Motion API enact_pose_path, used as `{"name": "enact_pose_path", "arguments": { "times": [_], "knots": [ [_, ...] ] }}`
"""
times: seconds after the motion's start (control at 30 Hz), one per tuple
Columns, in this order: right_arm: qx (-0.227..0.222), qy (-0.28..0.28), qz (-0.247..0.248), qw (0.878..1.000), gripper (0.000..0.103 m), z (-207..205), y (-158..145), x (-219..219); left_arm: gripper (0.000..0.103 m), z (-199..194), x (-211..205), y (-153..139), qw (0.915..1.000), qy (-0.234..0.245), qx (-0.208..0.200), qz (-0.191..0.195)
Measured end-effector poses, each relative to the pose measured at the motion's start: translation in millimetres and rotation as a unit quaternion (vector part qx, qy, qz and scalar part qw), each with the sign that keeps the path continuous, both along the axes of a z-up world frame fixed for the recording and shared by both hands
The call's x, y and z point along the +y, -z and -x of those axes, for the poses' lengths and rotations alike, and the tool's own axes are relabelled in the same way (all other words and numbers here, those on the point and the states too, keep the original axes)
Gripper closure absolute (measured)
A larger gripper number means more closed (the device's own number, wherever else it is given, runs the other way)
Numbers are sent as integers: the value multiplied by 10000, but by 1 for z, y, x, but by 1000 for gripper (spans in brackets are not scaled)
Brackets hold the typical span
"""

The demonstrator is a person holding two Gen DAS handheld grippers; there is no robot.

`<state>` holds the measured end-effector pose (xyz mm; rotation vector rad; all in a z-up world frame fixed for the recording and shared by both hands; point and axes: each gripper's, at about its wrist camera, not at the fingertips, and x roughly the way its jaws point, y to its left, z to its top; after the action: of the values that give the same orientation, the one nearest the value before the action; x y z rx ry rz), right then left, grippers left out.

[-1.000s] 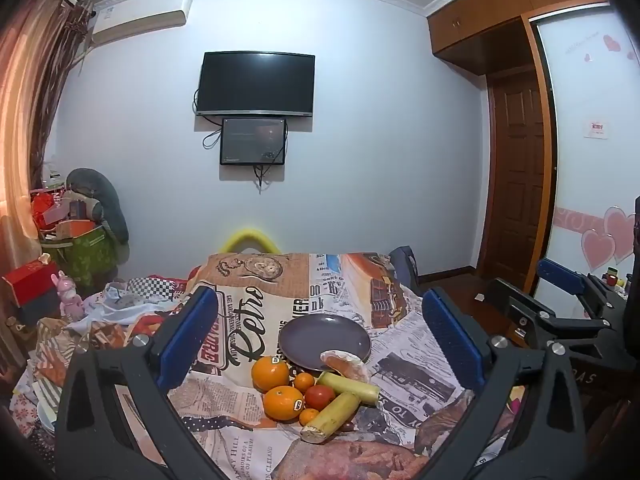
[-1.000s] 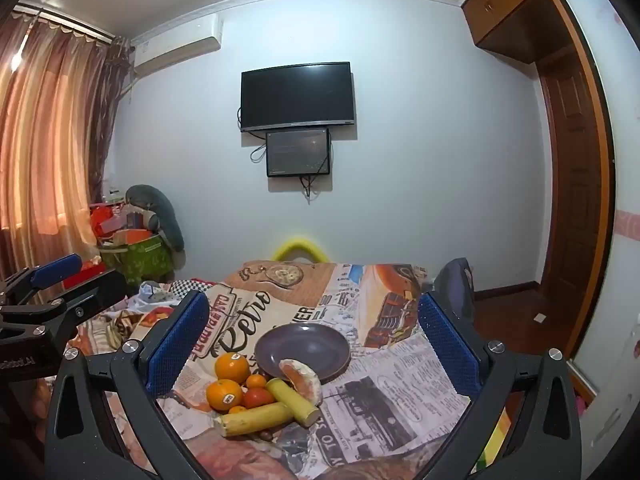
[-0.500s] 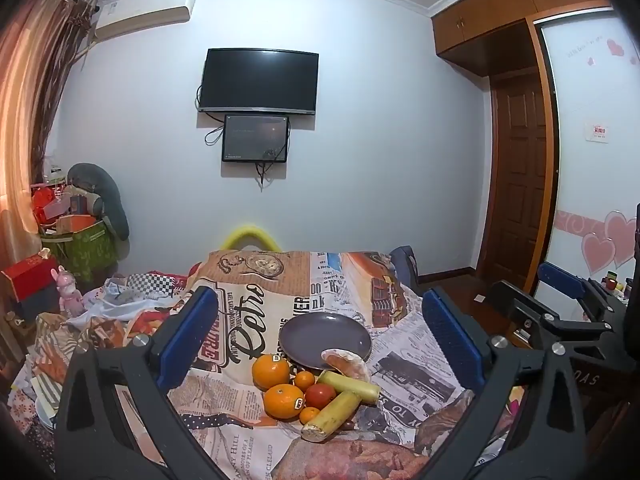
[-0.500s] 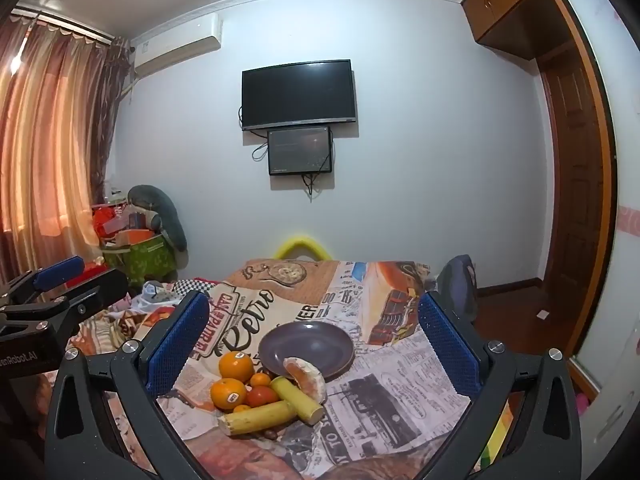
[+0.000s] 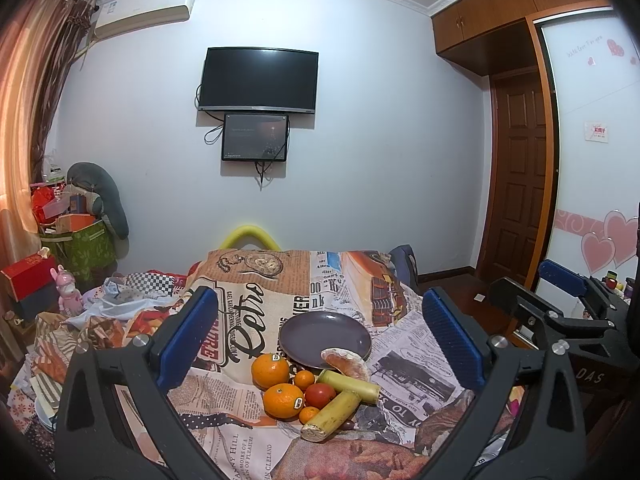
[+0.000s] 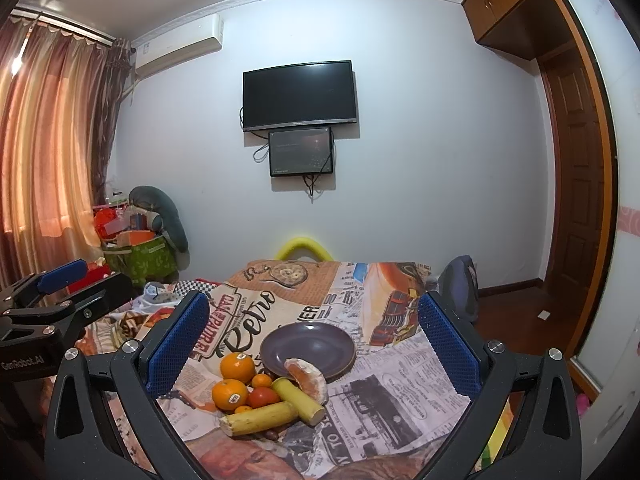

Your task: Organize fruits

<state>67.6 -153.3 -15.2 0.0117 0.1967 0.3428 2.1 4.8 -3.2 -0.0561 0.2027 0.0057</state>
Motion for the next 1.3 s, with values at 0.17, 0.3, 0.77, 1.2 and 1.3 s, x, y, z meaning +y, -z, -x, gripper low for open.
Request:
{"name": "enact_pose_path", "arguments": {
  "times": [0.17, 0.3, 0.77, 1.2, 1.3],
  "knots": [
    [-5, -3, -10, 10000, 0, 0, -2, -1, 0, 0, 1, 1, 10000, -7, -4, -6],
    [-12, -2, -13, 10000, 0, 1, -3, -1, 0, -2, 0, 2, 10000, -6, 17, -20],
    [-8, 1, -46, 10000, 0, 3, -5, -4, 0, -2, 0, 3, 10000, -5, 33, -25],
    [-11, -1, -37, 10000, 0, 2, -7, -4, 0, -3, -1, 6, 10000, 4, 59, -34],
    [-2, -9, -40, 10000, 0, 2, -6, -4, 0, -3, -1, 6, 10000, 7, 61, -27]
  ]
}}
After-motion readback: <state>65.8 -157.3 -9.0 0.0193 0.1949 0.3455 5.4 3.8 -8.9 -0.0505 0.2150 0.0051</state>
